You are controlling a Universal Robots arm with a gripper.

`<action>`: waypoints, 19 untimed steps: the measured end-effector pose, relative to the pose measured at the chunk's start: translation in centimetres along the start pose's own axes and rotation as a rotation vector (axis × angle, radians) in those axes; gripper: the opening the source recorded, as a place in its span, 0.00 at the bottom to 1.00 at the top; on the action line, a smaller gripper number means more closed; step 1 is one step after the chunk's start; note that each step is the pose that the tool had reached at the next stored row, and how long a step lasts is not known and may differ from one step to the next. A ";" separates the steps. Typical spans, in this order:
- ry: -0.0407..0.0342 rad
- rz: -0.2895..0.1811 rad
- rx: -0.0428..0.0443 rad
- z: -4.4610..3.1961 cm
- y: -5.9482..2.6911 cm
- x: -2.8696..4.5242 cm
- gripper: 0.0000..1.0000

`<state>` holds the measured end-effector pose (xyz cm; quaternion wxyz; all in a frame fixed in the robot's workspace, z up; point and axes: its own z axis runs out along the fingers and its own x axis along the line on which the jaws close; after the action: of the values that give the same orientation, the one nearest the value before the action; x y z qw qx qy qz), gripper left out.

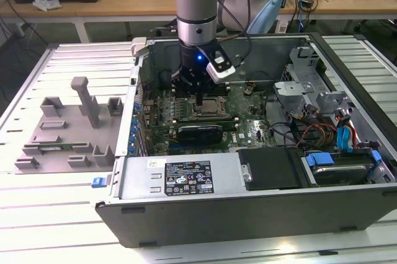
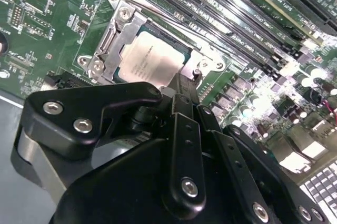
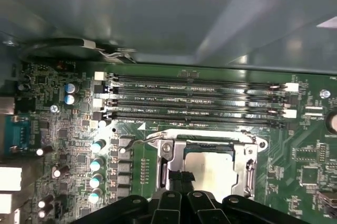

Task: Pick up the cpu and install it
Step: 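Close the cpu cover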

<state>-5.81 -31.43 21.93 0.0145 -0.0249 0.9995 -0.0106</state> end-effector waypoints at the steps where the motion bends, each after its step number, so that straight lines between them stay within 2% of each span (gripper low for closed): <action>1: -0.0001 0.000 0.0000 -0.30 0.00 -0.01 0.11; 5: 0.0001 0.000 0.0000 -0.48 -0.01 -0.02 0.11; 8: 0.0000 0.000 0.0001 -0.43 -0.09 -1.62 0.11; 10: 0.0000 0.000 0.0001 -0.42 -0.11 -2.07 0.11; 12: 0.0000 0.000 0.0001 -0.49 -0.12 -2.11 0.11; 17: -0.0001 0.000 0.0000 -2.39 -0.15 -2.17 0.11; 19: -0.0003 0.000 -0.0002 -2.39 -0.15 -2.17 0.11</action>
<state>-3.71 -31.43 24.38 0.0147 -0.0249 0.9995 -0.0105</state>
